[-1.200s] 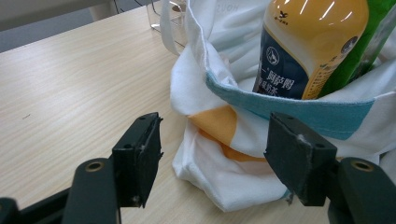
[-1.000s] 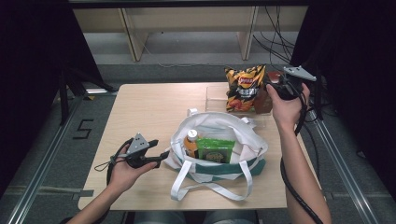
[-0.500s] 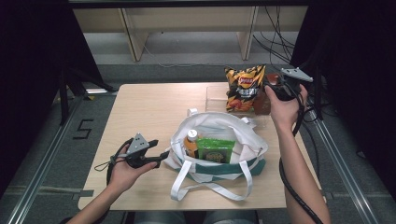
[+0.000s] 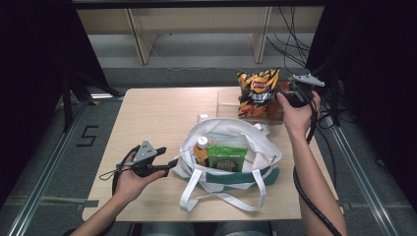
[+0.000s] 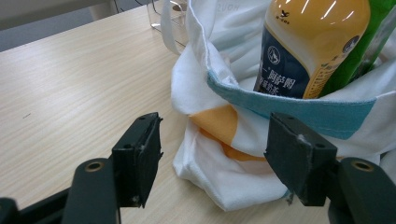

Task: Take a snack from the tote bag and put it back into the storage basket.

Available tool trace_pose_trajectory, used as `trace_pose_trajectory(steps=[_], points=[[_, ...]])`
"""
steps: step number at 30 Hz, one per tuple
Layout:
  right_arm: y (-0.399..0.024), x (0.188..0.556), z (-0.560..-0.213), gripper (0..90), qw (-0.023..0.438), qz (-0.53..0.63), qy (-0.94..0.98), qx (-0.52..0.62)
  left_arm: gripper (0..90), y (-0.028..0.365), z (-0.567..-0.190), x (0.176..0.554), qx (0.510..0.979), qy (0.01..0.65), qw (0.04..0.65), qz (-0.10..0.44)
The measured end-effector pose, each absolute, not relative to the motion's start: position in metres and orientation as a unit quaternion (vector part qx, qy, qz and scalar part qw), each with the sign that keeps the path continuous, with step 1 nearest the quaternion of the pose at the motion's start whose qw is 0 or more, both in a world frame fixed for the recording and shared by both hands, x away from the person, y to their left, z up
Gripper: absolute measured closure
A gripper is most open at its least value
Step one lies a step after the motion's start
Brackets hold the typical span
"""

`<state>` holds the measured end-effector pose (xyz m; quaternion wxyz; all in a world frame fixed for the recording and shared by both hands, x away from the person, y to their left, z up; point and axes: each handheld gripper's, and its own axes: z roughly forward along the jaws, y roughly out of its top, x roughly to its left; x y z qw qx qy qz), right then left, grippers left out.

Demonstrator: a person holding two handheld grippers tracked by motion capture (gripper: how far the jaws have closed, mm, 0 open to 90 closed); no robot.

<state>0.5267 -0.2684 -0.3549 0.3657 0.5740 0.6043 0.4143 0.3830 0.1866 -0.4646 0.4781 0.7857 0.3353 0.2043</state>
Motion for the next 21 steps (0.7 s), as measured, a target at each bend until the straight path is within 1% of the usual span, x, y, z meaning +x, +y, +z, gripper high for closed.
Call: trace_pose_trajectory(steps=[12, 21], points=[[-0.27, 0.533, -0.372, 37.7, 0.353, 0.403, 0.608, 0.586, 35.1, 0.187, -0.465, 0.383, 0.786, 0.334, 0.479, 0.202], [-0.27, 0.534, -0.379, 37.5, 0.349, 0.395, 0.613, 0.588, 35.1, 0.186, -0.465, 0.383, 0.786, 0.335, 0.48, 0.201]])
